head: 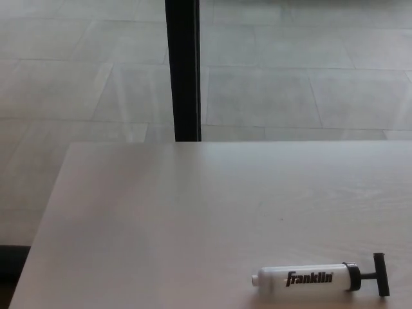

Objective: The robot uses its left hand to lift the air pump kept on the middle of the desk and use the right hand to pull out the handle

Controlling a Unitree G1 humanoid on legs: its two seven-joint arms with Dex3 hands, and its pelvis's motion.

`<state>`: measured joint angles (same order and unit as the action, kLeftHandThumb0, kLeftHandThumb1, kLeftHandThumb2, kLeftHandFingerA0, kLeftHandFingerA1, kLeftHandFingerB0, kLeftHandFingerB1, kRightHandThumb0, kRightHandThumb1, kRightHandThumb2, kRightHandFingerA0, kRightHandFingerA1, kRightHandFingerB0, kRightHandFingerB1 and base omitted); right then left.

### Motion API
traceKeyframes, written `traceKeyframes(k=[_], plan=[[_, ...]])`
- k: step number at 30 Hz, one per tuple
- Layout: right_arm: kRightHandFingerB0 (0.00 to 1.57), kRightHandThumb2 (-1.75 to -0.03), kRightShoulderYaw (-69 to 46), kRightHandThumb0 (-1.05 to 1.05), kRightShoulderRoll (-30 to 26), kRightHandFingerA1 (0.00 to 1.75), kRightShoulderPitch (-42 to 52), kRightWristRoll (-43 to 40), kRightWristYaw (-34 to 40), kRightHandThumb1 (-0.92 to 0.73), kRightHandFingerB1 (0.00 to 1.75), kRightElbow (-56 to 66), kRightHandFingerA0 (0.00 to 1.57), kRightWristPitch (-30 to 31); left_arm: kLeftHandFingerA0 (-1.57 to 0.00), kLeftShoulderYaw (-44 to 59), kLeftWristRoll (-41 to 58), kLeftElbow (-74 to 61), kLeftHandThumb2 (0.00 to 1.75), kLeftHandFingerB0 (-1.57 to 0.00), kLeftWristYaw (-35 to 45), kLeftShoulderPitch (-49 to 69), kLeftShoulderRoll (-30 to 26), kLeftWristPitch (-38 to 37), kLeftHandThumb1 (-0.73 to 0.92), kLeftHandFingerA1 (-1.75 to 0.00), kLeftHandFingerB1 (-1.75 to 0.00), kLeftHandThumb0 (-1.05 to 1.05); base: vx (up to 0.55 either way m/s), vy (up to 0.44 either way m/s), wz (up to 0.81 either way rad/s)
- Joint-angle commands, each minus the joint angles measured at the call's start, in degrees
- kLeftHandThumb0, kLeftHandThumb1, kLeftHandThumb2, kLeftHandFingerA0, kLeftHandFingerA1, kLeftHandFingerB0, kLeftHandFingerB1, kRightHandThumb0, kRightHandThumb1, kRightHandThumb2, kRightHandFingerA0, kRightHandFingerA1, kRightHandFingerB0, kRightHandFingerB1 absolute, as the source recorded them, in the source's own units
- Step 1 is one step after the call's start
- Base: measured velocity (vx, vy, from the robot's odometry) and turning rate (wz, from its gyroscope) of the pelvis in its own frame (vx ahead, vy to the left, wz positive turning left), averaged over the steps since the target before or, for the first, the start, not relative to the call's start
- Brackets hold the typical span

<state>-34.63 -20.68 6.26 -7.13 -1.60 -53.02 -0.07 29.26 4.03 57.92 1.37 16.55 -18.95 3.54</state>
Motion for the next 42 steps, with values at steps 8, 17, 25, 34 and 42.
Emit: traceKeyframes(k=[8, 17, 25, 34, 42], plan=[[0.15, -0.62, -31.2, -0.7, -18.2, 1.17, -13.5, -24.4, 4.6, -0.73, 0.82, 0.1, 0.39, 0.2, -0.72, 18.0, 13.6, -4.8, 0.61, -0.61, -3.7, -15.5, -12.2, -3.6, 0.69, -0.54, -0.49, -0.56, 0.0, 0.0, 0.0], [0.4, -0.61, -18.6, -0.75, -13.9, 0.84, -23.9, -17.4, 3.6, -0.69, 0.61, 26.9, 0.58, 5.9, -0.57, -1.3, 3.0, -47.7, 0.6, -0.48, -9.9, -31.5, 0.1, 13.1, 0.7, -0.58, -0.47, -0.51, 0.0, 0.0, 0.0], [0.47, -0.61, -6.4, -0.74, -8.2, 0.8, -29.8, -11.7, 2.8, -0.69, 0.59, 35.7, 0.66, 5.6, -0.52, -16.4, -3.0, -50.7, 0.6, -0.42, -7.1, -41.7, 7.2, 18.7, 0.7, -0.6, -0.48, -0.48, 0.0, 0.0, 0.0], [0.34, -0.62, 4.5, -0.52, -0.4, 0.61, -30.6, -6.2, 7.0, -0.72, 0.4, 41.0, 0.5, 10.3, -0.53, -35.2, -12.5, -49.6, 0.58, -0.55, -5.6, -46.4, 14.0, 20.2, 0.58, -0.74, -0.61, -0.58, 0.0, 0.0, 0.0], [0.35, -0.92, 8.6, -0.54, 0.0, 0.73, -31.1, -4.6, 5.3, -0.59, 0.54, 33.6, 0.54, 8.2, -0.54, -47.2, -16.4, -47.5, 0.59, -0.52, -7.1, -45.4, 20.5, 18.0, 0.61, -0.73, -0.58, -0.59, 0.0, 0.0, 0.0]])
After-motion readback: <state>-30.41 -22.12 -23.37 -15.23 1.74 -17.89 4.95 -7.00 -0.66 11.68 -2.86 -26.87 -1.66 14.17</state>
